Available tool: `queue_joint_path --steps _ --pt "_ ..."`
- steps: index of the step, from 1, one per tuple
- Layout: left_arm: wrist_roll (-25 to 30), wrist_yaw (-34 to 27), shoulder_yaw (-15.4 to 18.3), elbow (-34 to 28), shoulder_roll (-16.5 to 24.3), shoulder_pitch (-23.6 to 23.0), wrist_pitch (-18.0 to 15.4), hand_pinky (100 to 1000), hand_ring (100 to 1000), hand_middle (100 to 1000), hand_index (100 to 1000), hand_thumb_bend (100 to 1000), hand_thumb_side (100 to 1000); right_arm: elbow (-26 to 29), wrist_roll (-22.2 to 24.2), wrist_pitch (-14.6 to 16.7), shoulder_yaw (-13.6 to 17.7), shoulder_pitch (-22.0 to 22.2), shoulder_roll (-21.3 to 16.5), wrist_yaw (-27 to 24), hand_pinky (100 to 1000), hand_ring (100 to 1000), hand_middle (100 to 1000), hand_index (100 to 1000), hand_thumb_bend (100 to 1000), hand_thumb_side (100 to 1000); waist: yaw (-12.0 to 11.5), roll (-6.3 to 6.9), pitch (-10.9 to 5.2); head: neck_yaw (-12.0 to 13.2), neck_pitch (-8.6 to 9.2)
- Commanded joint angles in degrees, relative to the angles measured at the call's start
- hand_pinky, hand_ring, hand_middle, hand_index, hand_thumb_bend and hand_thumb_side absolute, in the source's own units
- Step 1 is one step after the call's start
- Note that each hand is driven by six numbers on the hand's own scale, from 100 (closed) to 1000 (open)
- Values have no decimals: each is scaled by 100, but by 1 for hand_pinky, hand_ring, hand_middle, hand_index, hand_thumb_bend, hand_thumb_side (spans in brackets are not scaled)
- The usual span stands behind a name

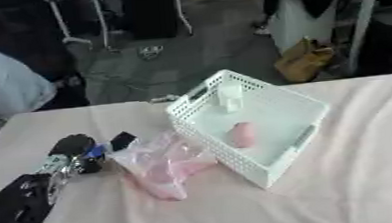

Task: Pick up objects on the table and place them in the box.

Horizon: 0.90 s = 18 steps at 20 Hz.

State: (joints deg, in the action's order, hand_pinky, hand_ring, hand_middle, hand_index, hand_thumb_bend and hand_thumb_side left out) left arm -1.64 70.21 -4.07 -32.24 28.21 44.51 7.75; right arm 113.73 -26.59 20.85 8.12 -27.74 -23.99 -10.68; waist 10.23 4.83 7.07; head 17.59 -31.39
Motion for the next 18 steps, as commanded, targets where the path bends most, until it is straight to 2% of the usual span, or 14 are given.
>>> queue_joint_path --steps 1,8,18 --pt "-37 219 7 -44 165 101 -54 100 100 100 138 113 497 86 -36 -10 48 -98 -97 -52 840 902 783 784 100 753 3 20 1 -8 10" --pt "287 421 -81 -219 292 201 -273 100 100 100 130 100 499 86 -52 -39 50 -43 -133 -38 840 902 783 784 100 750 -38 44 -76 -73 -69" --pt "968 -48 -389 -1286 764 416 -218 100 100 100 127 100 506 86 -65 -104 29 54 -194 -47 840 902 782 785 100 747 -104 109 -256 -380 -175"
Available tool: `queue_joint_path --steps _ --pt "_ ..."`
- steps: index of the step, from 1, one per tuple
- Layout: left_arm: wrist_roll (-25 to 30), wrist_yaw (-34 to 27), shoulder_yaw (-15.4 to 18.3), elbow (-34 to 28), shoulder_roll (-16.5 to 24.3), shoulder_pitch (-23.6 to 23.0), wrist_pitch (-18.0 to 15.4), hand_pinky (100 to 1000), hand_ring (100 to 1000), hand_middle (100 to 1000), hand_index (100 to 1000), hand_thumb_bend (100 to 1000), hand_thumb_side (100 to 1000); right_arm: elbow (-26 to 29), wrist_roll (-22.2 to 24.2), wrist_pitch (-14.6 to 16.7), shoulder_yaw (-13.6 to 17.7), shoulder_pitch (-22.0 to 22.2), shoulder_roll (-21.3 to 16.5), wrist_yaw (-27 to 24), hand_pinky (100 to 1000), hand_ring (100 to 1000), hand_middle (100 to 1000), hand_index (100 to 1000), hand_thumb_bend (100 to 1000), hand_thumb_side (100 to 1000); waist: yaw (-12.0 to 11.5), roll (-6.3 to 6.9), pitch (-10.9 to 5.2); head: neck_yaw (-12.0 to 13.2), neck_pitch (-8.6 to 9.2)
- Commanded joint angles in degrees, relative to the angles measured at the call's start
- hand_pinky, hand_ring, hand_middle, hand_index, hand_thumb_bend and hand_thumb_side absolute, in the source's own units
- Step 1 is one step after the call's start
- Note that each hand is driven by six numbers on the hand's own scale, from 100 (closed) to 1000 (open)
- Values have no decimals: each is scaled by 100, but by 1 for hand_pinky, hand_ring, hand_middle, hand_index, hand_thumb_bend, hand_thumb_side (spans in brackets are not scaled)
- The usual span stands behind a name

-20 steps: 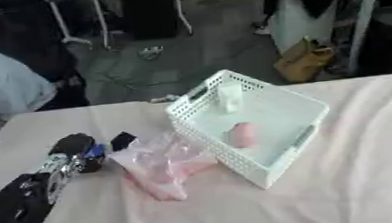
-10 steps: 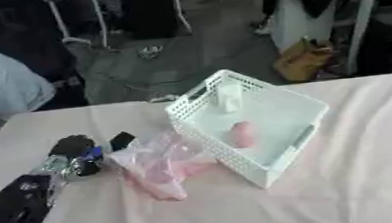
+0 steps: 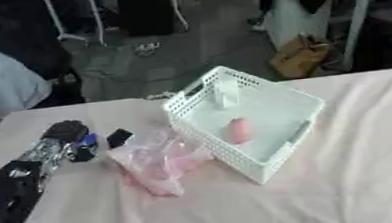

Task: Pick up objects on the table and place them in the box.

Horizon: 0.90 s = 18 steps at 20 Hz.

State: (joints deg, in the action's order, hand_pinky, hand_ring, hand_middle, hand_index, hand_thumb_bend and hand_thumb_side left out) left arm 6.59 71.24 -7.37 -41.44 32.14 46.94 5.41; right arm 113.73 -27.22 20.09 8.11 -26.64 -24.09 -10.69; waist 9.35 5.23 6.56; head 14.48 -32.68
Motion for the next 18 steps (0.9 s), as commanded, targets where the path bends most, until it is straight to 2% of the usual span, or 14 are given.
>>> queue_joint_path --steps 1,5,10,15,18 --pt "219 -235 -97 -516 432 213 26 100 100 100 126 100 501 86 -3 -36 28 -48 -190 -49 840 901 783 785 100 746 -20 77 -230 -87 -55" --pt "482 -391 -288 -996 638 313 127 100 100 100 123 100 503 86 -8 -52 23 -29 -204 -60 840 901 783 785 100 747 -26 96 -285 -131 -70" --pt "668 -791 -287 -1659 680 665 271 100 100 100 118 100 512 86 -29 -89 26 -2 -218 -82 840 901 783 785 100 745 -31 119 -394 -186 -117" --pt "745 -1069 -350 -2158 549 990 402 100 100 100 113 100 518 86 -37 -133 14 3 -211 -113 839 900 783 785 100 744 -7 130 -483 -127 -185" --pt "790 -1094 -475 -2278 334 1282 364 100 100 100 113 100 521 86 -23 -153 -9 1 -198 -142 839 900 783 785 100 745 18 131 -532 -51 -224"
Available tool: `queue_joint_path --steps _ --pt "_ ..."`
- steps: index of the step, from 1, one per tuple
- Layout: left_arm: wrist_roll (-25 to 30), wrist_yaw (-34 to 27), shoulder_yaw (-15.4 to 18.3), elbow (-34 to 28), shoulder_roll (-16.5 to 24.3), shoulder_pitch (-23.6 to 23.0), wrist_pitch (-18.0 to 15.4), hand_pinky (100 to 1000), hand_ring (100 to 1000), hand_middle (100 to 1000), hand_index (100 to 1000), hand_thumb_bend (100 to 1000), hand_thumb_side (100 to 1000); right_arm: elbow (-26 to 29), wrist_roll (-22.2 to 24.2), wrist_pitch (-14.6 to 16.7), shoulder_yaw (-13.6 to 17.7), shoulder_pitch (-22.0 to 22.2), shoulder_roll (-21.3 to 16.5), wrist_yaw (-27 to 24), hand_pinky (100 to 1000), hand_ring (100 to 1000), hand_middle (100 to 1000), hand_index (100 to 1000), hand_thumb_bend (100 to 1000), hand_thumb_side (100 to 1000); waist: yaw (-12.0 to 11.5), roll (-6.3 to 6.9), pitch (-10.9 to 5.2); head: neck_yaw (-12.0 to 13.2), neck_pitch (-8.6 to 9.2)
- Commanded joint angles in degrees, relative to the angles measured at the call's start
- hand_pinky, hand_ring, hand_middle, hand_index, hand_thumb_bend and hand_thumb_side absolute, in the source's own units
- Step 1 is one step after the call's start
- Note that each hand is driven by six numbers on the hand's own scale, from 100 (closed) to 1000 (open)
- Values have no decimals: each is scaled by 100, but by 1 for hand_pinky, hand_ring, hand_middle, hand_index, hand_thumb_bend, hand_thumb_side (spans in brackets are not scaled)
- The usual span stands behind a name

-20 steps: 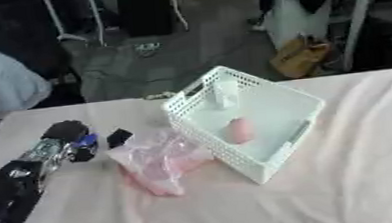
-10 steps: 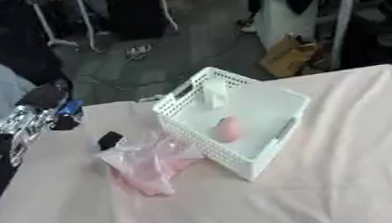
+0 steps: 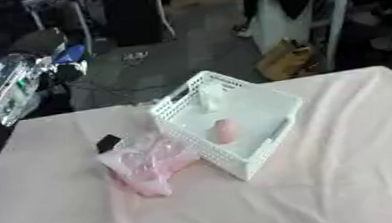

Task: Pick up objects on the table and place them in the box.

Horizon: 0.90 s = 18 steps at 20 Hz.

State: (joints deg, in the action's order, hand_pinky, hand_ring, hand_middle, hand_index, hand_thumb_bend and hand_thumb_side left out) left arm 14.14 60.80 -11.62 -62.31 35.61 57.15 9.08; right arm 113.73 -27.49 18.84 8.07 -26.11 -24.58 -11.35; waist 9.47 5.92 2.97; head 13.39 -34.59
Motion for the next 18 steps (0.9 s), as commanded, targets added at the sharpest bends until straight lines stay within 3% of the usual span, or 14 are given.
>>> queue_joint_path --steps 1,8,18 --pt "44 -39 -79 -203 -75 331 -18 100 100 100 114 100 524 86 11 -33 -9 -54 -144 -86 839 900 783 785 100 744 13 63 -182 79 -36" --pt "-9 183 -307 28 -769 956 -195 100 100 100 115 100 536 86 108 -91 -107 -148 -49 -200 839 900 783 786 100 743 152 85 -232 231 -83" --pt "-616 400 -328 900 -1648 1216 -306 100 100 100 113 100 541 86 240 -159 -204 -341 106 -375 839 900 783 786 100 741 365 123 -227 296 -5"
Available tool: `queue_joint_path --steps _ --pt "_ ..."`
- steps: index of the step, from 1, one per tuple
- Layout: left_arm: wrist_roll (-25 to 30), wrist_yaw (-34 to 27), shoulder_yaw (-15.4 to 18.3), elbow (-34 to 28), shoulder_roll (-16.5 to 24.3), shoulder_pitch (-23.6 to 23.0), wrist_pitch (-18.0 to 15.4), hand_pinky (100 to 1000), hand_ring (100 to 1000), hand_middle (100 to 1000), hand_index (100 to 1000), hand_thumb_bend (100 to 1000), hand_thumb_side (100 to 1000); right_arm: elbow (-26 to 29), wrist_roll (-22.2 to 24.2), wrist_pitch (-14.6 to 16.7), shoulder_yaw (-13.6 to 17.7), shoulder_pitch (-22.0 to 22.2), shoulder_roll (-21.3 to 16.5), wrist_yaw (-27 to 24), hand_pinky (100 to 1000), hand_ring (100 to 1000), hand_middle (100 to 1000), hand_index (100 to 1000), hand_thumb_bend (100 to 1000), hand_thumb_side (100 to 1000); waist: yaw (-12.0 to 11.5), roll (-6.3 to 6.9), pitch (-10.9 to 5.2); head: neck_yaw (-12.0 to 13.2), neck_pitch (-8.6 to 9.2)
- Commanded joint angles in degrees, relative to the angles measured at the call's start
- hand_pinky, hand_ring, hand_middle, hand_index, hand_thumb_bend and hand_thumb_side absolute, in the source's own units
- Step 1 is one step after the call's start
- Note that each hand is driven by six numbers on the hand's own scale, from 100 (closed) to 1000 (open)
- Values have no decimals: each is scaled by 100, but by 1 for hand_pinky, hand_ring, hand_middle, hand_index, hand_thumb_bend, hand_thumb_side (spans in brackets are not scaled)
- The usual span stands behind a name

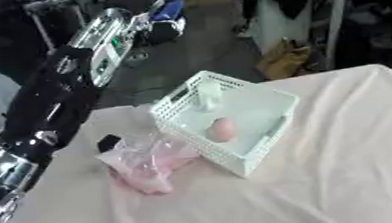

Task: Pick up objects on the table and place them in the box.

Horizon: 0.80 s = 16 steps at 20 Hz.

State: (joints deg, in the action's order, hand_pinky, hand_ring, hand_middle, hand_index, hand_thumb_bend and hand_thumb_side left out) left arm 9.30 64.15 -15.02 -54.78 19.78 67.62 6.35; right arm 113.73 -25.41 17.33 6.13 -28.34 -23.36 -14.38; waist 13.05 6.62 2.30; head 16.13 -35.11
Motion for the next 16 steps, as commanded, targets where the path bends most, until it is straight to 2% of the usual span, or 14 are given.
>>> queue_joint_path --steps 1,8,9,10,16 --pt "-178 97 10 228 -113 176 -53 100 100 100 113 100 541 86 36 -11 -11 -126 -11 -80 839 900 783 786 100 741 14 54 -160 22 49" --pt "-598 280 176 934 -627 29 -73 100 100 100 112 100 543 86 59 -28 -34 -229 67 -130 839 900 783 786 100 738 111 52 -110 21 139" --pt "-658 332 211 1034 -674 11 -73 100 100 100 112 100 504 86 67 -31 -39 -242 78 -138 839 900 783 786 100 736 122 53 -103 23 148" --pt "-706 290 278 1144 -739 -38 -86 100 100 100 112 100 544 86 74 -34 -47 -266 96 -149 840 900 783 786 100 737 142 57 -88 34 157" --pt "-1098 452 528 1579 -981 -297 -28 100 100 100 109 100 547 86 133 -66 -99 -431 215 -218 840 900 783 787 100 735 283 90 2 19 234"
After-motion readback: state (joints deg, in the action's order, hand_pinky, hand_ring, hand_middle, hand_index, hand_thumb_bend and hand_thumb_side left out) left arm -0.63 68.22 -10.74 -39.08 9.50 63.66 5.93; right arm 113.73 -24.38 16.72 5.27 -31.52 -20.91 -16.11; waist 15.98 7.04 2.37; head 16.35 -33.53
